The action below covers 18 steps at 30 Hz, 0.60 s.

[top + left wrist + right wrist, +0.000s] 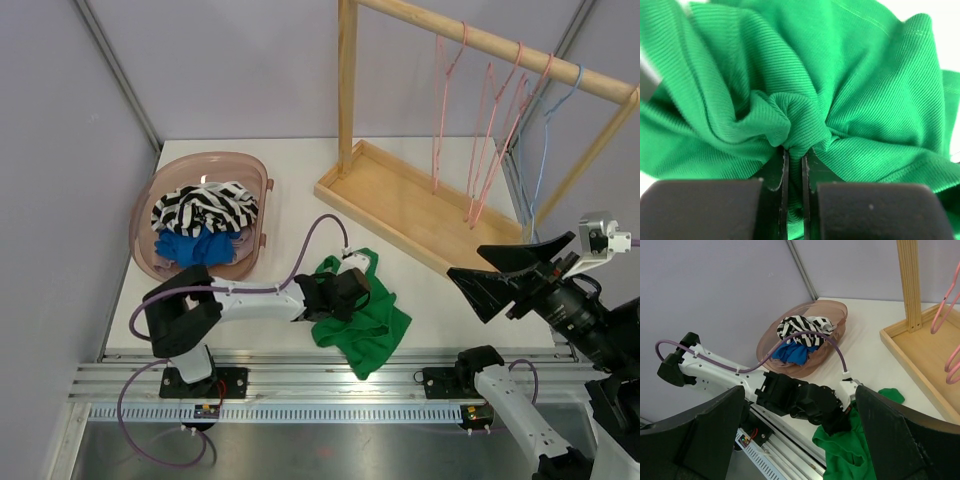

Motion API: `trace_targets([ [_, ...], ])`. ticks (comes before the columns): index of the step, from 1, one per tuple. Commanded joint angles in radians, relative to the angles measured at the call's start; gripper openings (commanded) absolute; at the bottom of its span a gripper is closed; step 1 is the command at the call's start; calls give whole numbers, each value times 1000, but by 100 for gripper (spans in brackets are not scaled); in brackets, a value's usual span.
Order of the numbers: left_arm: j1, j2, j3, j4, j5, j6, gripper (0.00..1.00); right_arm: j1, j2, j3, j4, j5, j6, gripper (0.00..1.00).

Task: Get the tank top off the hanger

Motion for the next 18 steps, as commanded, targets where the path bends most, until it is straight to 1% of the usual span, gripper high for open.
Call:
trace_targets([
  [1, 18, -133, 20, -195, -153, -11, 0, -2, -21, -14, 43, -20, -21, 99],
  [2, 38, -188, 34, -224, -185, -6, 0, 0, -26, -20, 43, -22, -20, 100],
  [3, 51, -219, 72, -282, -199, -2, 0, -2, -27, -23, 46, -22, -21, 100],
  [5, 93, -267, 109, -331, -220, 20, 0, -2, -32, -29, 47, -20, -24, 99],
  [6, 109, -316, 142, -374, -225, 27, 0, -2, -33, -32, 51, -19, -26, 99],
  [10, 187, -411, 251, -482, -253, 80, 0, -2, -32, -34, 52, -22, -30, 99],
  [11, 221, -427, 276, -502, -260, 89, 0, -2, -32, -34, 52, -23, -32, 100],
  [13, 259, -466, 364, -563, -268, 119, 0, -2, -32, -34, 63, -25, -32, 99],
  [15, 328, -486, 432, -621, -270, 139, 0, -2, -30, -34, 69, -28, -30, 99],
  [16, 383, -499, 502, -640, -270, 164, 0, -2, -29, -35, 74, -29, -30, 99],
  [18, 446, -502, 570, -693, -273, 201, 0, -2, -29, -41, 83, -32, -27, 100],
])
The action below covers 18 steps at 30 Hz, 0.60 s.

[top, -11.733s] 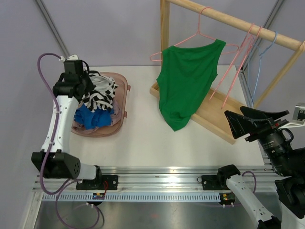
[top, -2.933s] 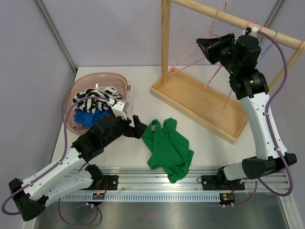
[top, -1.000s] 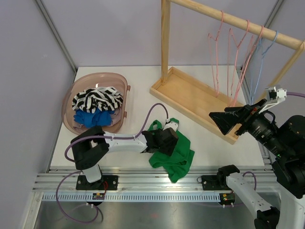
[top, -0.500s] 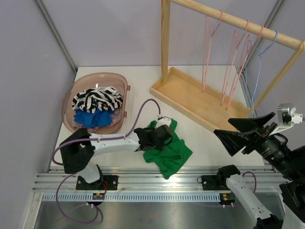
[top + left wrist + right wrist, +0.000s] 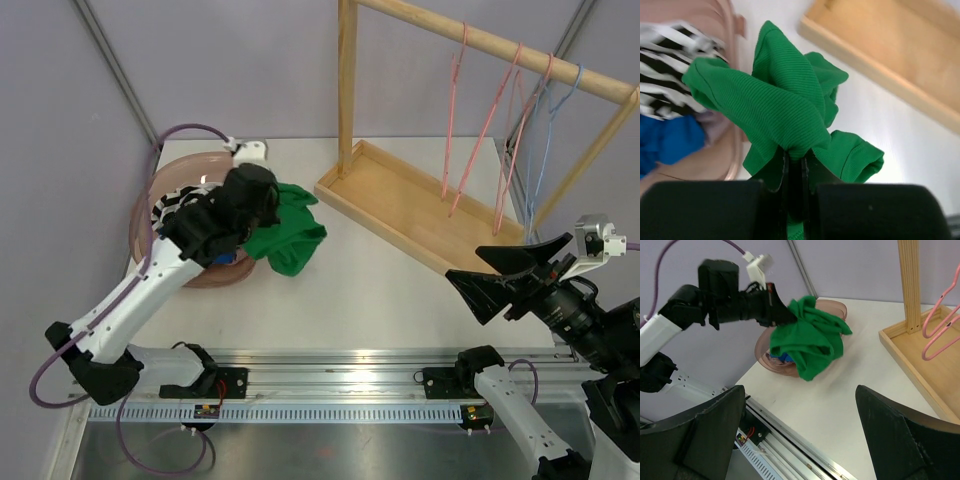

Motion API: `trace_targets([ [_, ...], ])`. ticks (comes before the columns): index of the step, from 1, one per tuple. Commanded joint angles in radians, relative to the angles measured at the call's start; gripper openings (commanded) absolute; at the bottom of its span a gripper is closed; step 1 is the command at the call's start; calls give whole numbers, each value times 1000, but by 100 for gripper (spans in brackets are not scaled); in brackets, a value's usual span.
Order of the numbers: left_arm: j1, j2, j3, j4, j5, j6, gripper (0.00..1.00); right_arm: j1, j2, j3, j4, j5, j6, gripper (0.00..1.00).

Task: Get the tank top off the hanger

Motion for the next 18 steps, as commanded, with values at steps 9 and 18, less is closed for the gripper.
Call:
trace_targets([
  [9, 592, 7, 233, -96, 100, 182, 0, 0, 1, -57, 104, -38, -11, 99],
  [18, 823, 329, 118, 1, 526, 155, 10, -2, 1, -170, 178, -75, 6, 100],
])
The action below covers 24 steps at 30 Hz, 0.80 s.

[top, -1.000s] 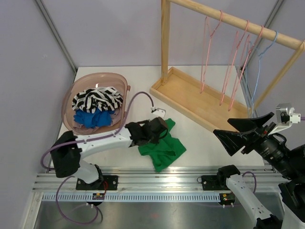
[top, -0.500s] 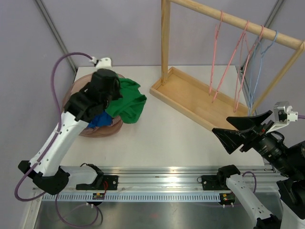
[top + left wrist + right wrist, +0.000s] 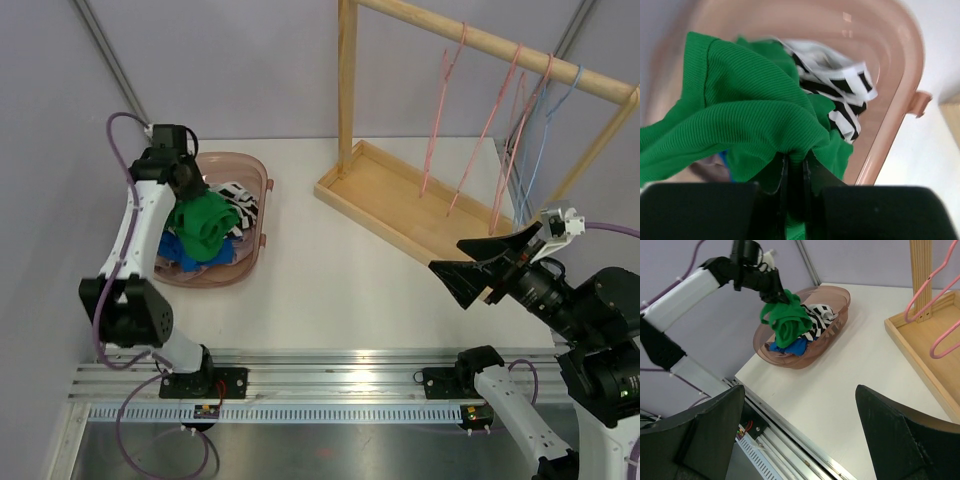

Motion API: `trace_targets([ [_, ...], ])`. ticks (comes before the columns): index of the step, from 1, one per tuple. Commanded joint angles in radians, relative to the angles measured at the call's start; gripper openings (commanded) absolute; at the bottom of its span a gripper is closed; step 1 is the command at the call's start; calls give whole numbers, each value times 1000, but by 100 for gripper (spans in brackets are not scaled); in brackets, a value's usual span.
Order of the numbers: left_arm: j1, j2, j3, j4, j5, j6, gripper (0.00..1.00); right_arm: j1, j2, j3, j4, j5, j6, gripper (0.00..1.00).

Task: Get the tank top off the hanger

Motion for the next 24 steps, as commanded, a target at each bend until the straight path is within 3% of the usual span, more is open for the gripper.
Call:
trace_targets([
  [1, 27, 143, -26, 32, 288, 11, 13, 0, 2, -35, 70, -35, 4, 99],
  [5, 25, 235, -34, -25, 371, 49, 26, -2, -9, -69, 76, -40, 3, 100],
  [9, 24, 230, -32, -62, 342, 64, 44, -2, -17, -73, 53, -46, -11, 99],
  [14, 22, 35, -28, -54, 253, 35, 73, -2, -15, -17, -33, 35, -40, 100],
  [18, 22, -123, -50, -42, 206, 26, 98, -2, 21, 31, -125, 263, -42, 99],
  [21, 22, -256, -92, -27, 199, 43, 99, -2, 40, 29, -162, 355, -53, 100],
  [24, -30, -416, -120, -50, 95, 43, 99, -2, 54, 35, -167, 386, -66, 100],
])
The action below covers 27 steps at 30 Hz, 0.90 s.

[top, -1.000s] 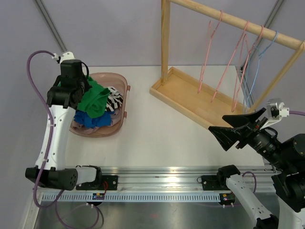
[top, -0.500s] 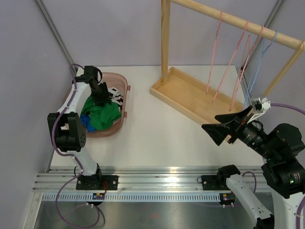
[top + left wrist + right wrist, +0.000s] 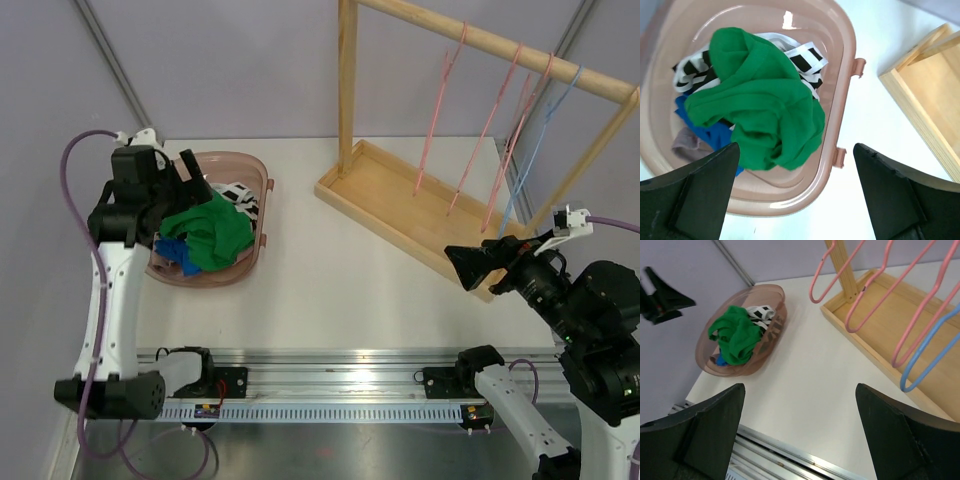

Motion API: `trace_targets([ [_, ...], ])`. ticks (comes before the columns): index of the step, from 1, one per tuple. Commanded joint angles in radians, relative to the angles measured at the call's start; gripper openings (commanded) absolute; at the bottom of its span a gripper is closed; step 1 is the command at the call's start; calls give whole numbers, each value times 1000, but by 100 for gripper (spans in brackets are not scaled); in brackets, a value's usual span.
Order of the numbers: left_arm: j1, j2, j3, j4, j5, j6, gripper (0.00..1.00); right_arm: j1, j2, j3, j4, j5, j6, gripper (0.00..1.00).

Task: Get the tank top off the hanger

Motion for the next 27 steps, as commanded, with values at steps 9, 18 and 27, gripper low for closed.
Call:
trace_targets([
  [9, -126, -508, -118, -139, -333, 97, 99, 0, 38, 54, -141, 398, -144, 99],
  [18, -177, -778, -199, -207, -243, 120, 99, -2, -44, -17, -162, 468, -207, 100],
  [27, -195, -907, -291, -210, -171, 134, 99, -2, -110, -49, -191, 475, -196, 99],
])
